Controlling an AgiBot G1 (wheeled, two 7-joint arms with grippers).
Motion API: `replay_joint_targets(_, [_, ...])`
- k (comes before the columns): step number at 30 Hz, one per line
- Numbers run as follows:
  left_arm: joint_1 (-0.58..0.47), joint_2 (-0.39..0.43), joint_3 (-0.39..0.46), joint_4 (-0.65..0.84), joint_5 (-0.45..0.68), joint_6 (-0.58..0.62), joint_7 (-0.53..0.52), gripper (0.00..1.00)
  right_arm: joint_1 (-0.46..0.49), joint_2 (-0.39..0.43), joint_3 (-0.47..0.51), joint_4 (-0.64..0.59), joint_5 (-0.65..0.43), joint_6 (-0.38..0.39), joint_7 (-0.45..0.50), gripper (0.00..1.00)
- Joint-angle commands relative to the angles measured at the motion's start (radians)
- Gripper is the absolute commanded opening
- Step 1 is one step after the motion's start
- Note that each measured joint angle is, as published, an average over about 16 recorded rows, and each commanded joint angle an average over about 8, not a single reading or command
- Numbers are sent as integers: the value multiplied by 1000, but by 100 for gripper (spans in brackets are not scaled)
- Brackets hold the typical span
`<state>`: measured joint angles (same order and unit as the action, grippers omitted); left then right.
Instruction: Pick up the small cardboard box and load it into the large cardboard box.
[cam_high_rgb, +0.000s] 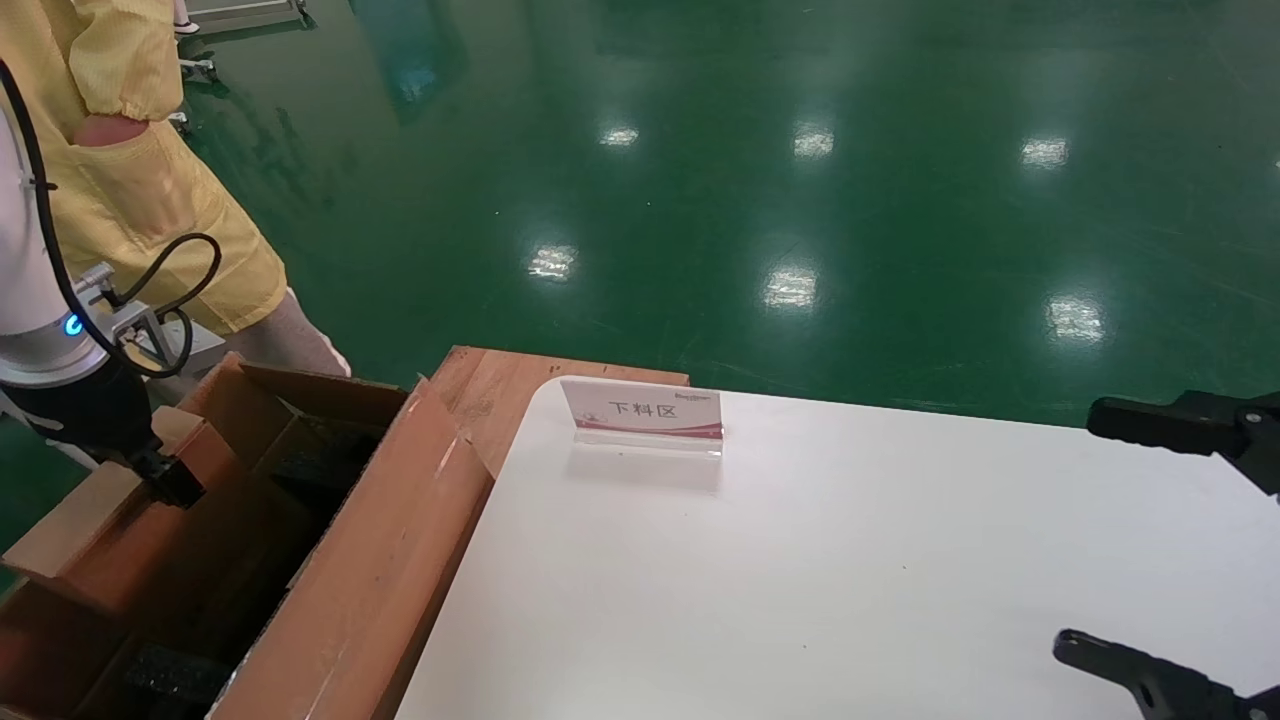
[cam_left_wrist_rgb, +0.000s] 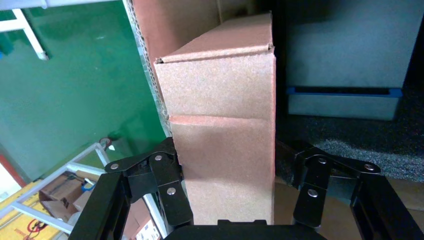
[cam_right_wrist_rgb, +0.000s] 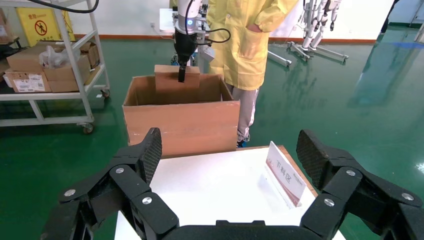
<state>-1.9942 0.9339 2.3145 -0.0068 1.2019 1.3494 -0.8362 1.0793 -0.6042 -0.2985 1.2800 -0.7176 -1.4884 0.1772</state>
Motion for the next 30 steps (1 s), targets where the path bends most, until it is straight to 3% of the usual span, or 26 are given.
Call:
replay_joint_targets(1, [3, 2, 3, 1, 3, 0, 0, 100, 0, 0, 0, 0, 0, 0, 0, 100])
replay_joint_targets(30, [-3, -1, -1, 0, 1, -2, 1, 100, 0, 0, 0, 0, 0, 0, 0, 100])
